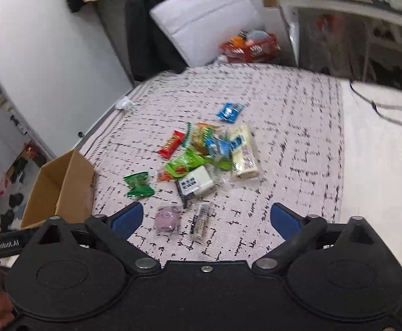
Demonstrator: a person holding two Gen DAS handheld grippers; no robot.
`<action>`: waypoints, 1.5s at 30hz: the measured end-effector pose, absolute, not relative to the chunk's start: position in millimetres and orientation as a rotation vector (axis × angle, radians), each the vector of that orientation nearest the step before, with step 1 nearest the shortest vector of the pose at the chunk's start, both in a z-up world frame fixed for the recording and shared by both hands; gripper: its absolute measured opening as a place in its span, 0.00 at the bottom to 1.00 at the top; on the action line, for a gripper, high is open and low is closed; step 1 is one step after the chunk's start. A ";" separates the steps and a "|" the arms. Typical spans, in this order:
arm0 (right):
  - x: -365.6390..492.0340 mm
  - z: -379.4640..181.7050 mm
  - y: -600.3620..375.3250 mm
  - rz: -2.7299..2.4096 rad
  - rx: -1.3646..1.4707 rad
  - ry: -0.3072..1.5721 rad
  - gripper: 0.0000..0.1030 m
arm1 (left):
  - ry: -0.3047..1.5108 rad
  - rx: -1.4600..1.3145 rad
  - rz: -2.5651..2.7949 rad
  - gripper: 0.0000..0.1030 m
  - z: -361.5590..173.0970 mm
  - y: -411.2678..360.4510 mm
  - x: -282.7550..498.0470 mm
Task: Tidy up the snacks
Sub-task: 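Grasp the pink round snack bag with left tool while right tool grasps clear stick packet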
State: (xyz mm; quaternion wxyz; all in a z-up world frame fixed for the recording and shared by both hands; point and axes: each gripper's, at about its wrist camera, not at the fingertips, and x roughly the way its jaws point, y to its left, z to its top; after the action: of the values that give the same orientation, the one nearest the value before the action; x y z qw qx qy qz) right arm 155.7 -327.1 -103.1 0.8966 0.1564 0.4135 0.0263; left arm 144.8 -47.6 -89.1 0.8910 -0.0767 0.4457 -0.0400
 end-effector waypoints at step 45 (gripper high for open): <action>250.9 -228.4 -314.6 0.017 0.658 1.177 0.31 | 1.181 -0.337 -0.191 0.55 -219.7 -105.8 254.9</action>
State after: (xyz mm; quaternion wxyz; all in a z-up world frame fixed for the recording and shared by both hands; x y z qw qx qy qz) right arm 250.9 -314.6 -228.4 0.7813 0.3046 0.5447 0.0079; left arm 254.9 -105.8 -219.7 0.8130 -0.1577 0.5532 -0.0897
